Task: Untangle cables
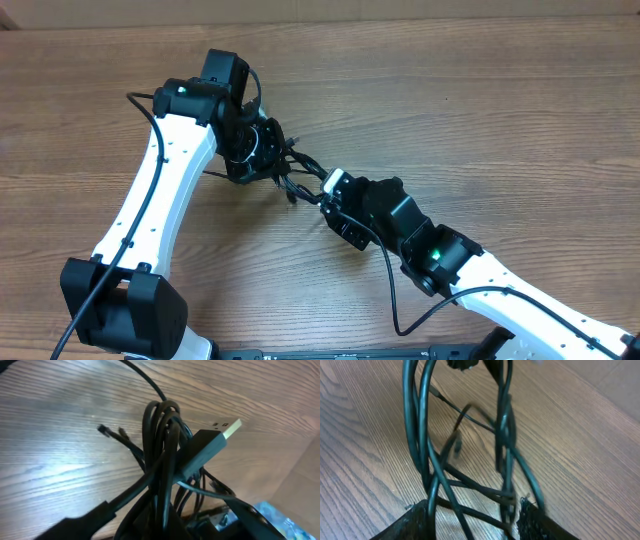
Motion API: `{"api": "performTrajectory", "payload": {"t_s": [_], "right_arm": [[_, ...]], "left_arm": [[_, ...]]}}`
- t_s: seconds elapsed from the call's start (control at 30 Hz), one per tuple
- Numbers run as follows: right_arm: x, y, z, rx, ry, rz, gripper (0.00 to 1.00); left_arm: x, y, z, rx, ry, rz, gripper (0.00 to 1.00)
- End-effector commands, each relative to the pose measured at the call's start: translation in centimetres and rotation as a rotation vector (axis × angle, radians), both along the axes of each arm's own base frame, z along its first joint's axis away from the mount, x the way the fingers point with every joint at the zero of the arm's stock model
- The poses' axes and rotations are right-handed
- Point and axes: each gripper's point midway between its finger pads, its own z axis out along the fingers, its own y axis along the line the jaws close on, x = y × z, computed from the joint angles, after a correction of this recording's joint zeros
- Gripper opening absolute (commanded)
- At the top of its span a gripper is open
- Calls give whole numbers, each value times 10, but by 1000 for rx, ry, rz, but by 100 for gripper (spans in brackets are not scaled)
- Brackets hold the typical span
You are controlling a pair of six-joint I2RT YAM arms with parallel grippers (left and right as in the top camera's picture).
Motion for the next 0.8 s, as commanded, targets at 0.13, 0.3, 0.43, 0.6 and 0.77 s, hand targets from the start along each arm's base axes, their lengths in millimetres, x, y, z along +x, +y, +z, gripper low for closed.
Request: {"api": "performTrajectory", "payload": {"t_s": [0.13,0.3,0.43,0.6,0.77], "right_arm": [[3,1,-13,-37,12,-6,30],[4,2,-10,-26,2,-6,25],[5,4,-7,-17,-5,-7,22],[5,3,-2,-3,-15,-10,18],[13,-2,19,57,-50,-67,17]], "left_arm": [[-2,-10,20,-65,-39,-30,4],[3,2,13,20,-60,-18,4],[12,27,3,179,-99,12,4],[18,49,-2,298,-126,38,4],[20,56,-3,343,-138,30,4]]}}
